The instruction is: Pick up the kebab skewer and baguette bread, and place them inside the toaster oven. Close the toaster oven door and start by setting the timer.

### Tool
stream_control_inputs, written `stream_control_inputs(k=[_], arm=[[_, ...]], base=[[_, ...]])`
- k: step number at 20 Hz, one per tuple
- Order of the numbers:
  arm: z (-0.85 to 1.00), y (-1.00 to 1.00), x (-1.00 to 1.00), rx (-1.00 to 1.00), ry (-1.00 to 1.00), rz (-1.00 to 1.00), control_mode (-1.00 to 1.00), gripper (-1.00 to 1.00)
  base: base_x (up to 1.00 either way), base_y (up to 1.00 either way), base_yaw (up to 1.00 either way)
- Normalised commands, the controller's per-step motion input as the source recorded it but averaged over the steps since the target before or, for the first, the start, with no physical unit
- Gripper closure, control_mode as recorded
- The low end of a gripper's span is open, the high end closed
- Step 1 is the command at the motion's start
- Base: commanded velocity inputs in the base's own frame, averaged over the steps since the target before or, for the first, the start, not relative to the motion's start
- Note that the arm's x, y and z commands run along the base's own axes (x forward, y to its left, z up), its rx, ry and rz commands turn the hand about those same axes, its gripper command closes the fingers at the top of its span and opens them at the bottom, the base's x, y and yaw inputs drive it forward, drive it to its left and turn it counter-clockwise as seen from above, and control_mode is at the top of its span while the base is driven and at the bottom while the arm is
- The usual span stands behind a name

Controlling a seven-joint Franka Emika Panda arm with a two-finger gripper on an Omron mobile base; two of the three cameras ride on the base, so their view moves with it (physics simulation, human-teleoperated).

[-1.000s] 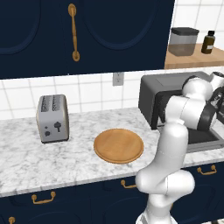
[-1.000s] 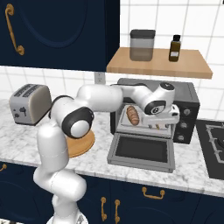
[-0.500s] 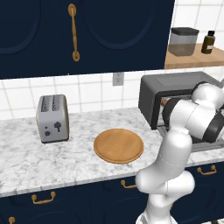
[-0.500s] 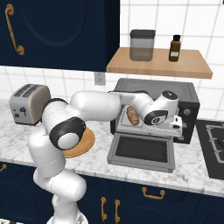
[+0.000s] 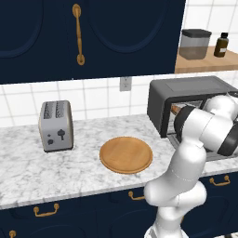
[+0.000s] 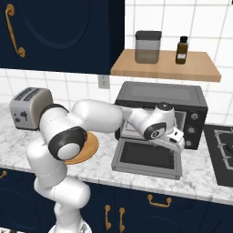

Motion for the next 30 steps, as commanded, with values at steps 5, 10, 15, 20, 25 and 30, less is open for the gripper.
stream_control_inputs(k=[5,10,15,20,25,30], arm=[[-0.30,0.00,0.14,0.01,0.00,-0.27,-1.00,-1.00],[-0.15,0.00,0.47,0.02,0.00,-0.22,-1.00,-1.00],[-0.03,0.00,0.47,0.06,0.00,-0.20,-1.00,-1.00],[0.00,0.00,0.32,0.08,0.00,-0.19,-1.00,-1.00],[0.00,0.00,0.06,0.08,0.00,-0.12,-1.00,-1.00],[-0.01,0.00,-0.27,0.03,-0.02,-0.03,-1.00,-1.00]], base=[[0.00,0.00,0.00],[0.00,0.00,0.00],[0.00,0.00,0.00],[0.00,0.00,0.00],[0.00,0.00,0.00],[0.00,0.00,0.00]])
